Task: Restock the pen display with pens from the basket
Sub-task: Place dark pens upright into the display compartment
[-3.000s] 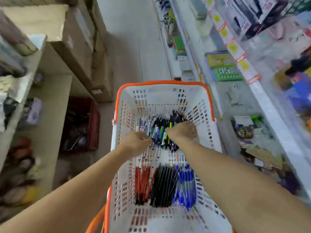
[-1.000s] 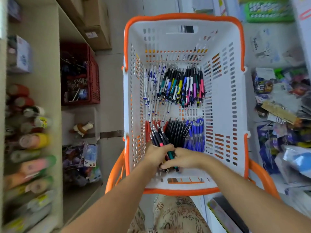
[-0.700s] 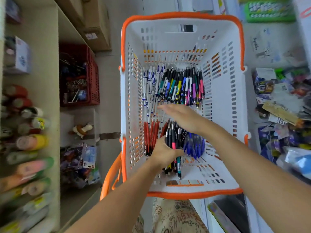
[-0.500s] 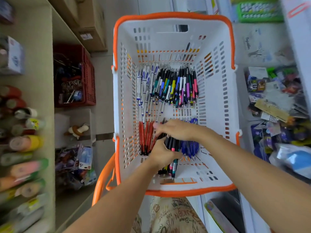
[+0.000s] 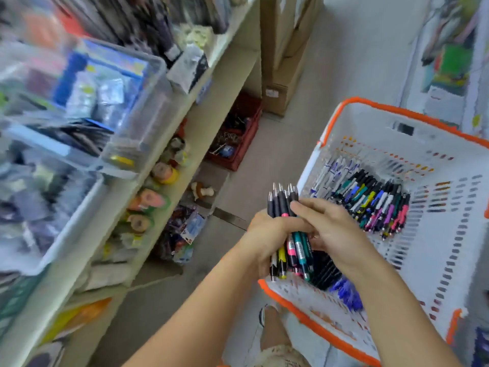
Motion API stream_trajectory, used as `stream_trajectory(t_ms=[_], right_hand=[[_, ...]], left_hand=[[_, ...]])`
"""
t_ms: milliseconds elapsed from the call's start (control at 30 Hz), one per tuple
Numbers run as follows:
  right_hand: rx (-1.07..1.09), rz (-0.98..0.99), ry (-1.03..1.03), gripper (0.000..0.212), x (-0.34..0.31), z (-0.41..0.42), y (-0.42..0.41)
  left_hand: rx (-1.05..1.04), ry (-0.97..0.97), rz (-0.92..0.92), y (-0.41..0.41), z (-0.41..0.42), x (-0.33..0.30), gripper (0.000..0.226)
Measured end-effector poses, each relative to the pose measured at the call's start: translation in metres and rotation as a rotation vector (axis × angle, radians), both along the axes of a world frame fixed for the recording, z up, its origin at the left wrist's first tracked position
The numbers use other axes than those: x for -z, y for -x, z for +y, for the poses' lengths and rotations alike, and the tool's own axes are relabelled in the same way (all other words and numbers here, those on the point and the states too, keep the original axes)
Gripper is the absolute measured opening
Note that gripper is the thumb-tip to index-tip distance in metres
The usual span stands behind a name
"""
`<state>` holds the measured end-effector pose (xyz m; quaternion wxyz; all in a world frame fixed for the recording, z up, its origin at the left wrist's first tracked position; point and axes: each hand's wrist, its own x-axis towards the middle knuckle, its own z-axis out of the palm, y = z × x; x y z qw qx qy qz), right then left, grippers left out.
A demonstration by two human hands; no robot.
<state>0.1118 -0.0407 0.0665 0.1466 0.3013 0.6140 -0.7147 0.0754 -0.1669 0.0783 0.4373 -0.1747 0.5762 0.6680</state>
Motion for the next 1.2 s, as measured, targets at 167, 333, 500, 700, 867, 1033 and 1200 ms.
stream_trajectory(t_ms=[167,333,500,700,867,1033,1200], right_hand=[[-0.248,0.132,-0.096,0.013,-0.061,-0.118,0.038],[-0.554,0.302,-0.308,0.031,-0.117,-0.301,0.026],[-0.805,0.258,-0.22,0.039,-0.154,-0.488,-0.028],[-0.761,0.043,0.174,0.032,-0.183,-0.626,-0.088],[-0.699,0.154,0.224,0.026,-0.189,-0.661,-0.098],[-0.547,0.308,0.358,0.015,-0.2,-0.673,-0.064],[-0.468,0.613,0.321,0.008,-0.212,-0.719,-0.009]], left_hand=[[-0.251,-0.071,0.073,-0.005,-0.13,-0.058,0.037],[-0.593,-0.107,0.132,-0.062,-0.294,-0.106,0.018],[-0.83,-0.162,0.166,-0.147,-0.465,-0.131,0.041],[-1.009,-0.236,0.219,-0.227,-0.6,-0.158,0.021],[-1.114,-0.246,0.236,-0.246,-0.645,-0.166,0.006],[-1.202,-0.494,0.285,-0.23,-0.667,-0.168,0.04],[-1.204,-0.503,0.349,-0.197,-0.695,-0.18,0.033]])
